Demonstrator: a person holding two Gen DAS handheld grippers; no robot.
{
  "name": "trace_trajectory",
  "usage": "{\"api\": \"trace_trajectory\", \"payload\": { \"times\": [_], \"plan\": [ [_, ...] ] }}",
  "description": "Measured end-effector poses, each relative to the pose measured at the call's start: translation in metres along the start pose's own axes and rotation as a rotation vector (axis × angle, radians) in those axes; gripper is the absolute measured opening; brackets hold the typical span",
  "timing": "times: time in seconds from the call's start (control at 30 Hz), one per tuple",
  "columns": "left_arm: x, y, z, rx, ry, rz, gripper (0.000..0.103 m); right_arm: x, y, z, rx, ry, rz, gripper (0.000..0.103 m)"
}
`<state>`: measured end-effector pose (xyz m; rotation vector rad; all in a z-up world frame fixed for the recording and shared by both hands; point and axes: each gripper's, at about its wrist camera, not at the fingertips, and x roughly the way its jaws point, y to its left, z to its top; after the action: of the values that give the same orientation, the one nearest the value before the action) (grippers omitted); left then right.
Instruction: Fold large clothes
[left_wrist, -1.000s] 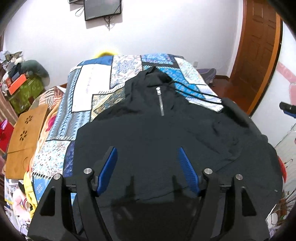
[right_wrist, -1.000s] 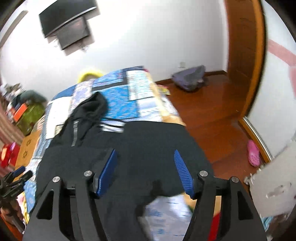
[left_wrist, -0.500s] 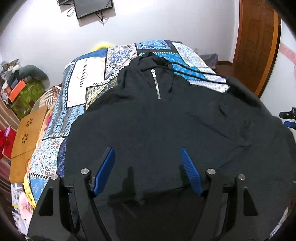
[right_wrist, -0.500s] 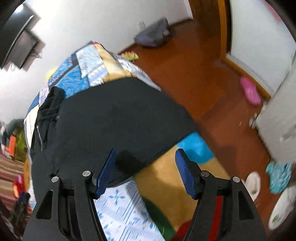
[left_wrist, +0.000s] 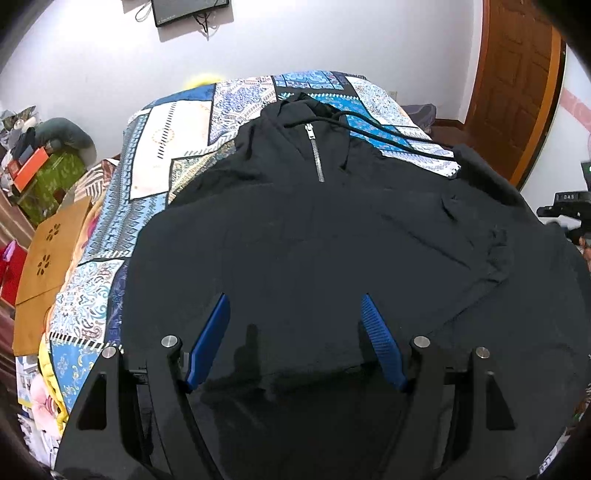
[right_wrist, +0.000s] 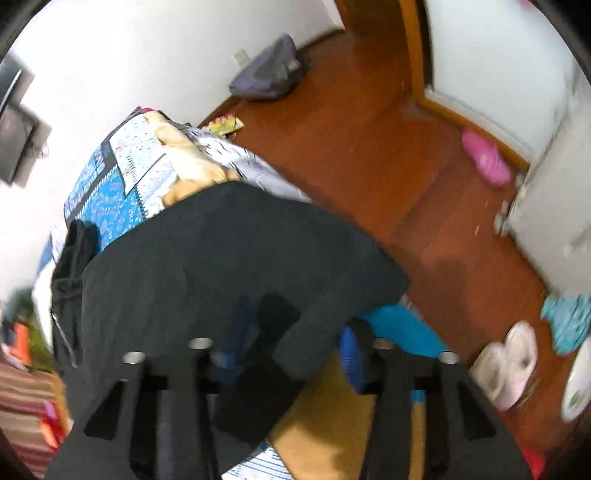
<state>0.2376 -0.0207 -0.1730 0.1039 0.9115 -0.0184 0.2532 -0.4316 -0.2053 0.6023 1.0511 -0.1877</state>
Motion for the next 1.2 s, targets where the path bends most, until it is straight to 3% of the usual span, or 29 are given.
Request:
{"api": "trace_trajectory", "payload": {
  "times": [0.1, 0.27, 0.4, 0.57, 0.7, 0.83, 0.93, 1.07, 1.2],
  "plan": [
    [-0.004, 0.005, -0.002, 0.008, -0.014, 0.021, 0.072, -0.026, 0.023, 0.001, -0.095, -0.073, 0.019, 0.014],
    [-0.012, 0.015, -0.004, -0.015, -0.027, 0.02, 0.072, -0.078, 0.069, -0.002, -0.207, -0.18, 0.104, 0.011],
    [-0.02, 0.021, -0.005, -0.033, -0.044, 0.005, 0.072, -0.113, 0.108, -0.007, -0.27, -0.198, 0.245, 0.01],
    [-0.03, 0.026, -0.008, -0.04, -0.062, -0.002, 0.072, -0.132, 0.167, -0.041, -0.437, -0.174, 0.341, 0.01],
    [-0.039, 0.033, -0.012, -0.055, -0.071, -0.014, 0.072, -0.117, 0.201, -0.079, -0.556, -0.106, 0.372, 0.01],
    [-0.046, 0.042, -0.02, -0.066, -0.07, -0.007, 0.072, -0.058, 0.218, -0.124, -0.634, 0.153, 0.371, 0.01],
    [-0.048, 0.051, -0.026, -0.089, -0.057, -0.013, 0.072, -0.022, 0.217, -0.153, -0.708, 0.25, 0.283, 0.01],
    [-0.046, 0.058, -0.033, -0.11, -0.028, -0.024, 0.072, -0.008, 0.217, -0.176, -0.813, 0.237, 0.188, 0.011],
    [-0.05, 0.052, -0.029, -0.093, -0.036, -0.006, 0.072, -0.025, 0.21, -0.169, -0.85, 0.255, 0.198, 0.013]
  ]
}}
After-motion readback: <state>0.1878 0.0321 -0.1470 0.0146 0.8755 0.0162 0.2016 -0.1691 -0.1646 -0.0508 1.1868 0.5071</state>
